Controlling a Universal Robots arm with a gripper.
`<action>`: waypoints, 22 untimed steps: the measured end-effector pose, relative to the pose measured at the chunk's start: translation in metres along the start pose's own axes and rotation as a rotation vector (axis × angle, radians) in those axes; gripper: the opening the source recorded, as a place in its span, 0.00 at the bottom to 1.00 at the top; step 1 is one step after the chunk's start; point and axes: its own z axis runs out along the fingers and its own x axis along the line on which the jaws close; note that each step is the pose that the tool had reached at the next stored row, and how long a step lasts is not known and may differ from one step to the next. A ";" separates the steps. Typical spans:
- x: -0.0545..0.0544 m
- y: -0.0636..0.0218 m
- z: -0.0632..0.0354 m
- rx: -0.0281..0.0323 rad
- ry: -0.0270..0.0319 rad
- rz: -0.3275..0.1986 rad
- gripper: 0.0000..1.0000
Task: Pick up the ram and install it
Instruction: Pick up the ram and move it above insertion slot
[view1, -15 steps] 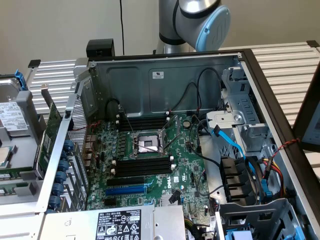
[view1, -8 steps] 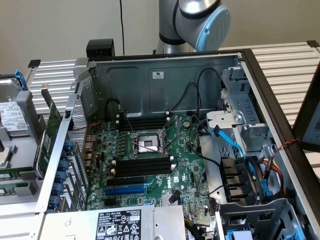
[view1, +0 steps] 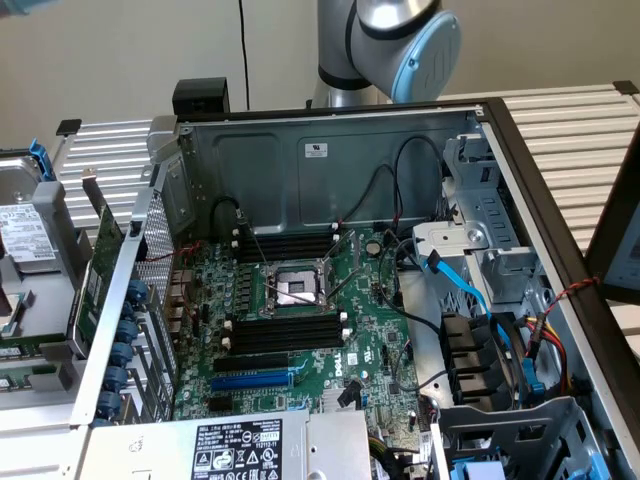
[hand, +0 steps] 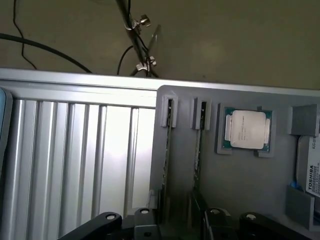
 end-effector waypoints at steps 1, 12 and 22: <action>0.000 0.0003 0.0018 0.0009 0.0001 0.000 0.39; 0.002 0.0004 0.0217 0.0103 0.0000 0.025 0.39; 0.002 0.0024 0.0400 0.0146 0.0001 0.033 0.39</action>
